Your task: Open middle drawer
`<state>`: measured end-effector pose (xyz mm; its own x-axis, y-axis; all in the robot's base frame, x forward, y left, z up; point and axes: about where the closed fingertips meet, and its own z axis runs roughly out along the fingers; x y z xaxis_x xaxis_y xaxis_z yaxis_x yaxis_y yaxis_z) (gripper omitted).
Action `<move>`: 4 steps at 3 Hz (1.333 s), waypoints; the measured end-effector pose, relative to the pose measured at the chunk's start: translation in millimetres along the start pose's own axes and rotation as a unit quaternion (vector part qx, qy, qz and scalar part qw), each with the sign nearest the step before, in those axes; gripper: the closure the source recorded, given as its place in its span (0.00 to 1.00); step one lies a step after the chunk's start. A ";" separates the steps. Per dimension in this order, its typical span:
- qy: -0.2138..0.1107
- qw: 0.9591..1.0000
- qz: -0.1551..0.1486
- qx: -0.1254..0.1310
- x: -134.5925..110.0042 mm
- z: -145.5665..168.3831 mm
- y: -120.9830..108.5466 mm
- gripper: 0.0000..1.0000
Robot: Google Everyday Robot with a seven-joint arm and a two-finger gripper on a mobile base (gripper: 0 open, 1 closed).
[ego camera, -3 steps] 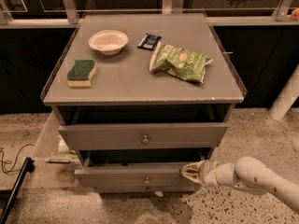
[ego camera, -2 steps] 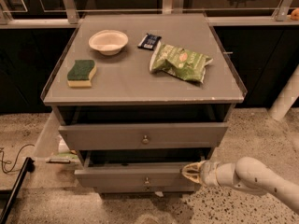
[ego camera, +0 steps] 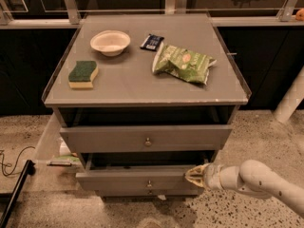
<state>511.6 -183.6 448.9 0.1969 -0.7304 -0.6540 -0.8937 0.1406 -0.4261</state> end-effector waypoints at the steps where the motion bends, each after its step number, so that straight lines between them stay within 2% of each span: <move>1: 0.000 1.000 0.000 0.000 0.0 0.1 0.0 0.11; 2: 0.000 1.000 0.000 0.000 0.0 0.2 0.1 0.00; 3: 0.005 1.000 -0.002 -0.009 3.0 6.4 4.5 0.00; 4: 0.010 0.999 0.013 -0.028 17.6 19.4 18.0 0.00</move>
Offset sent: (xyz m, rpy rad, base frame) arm 0.0000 0.0000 0.0000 0.0000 0.0000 0.0001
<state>506.8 -180.9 417.5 0.1666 -0.7403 -0.6513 -0.9195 0.1218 -0.3736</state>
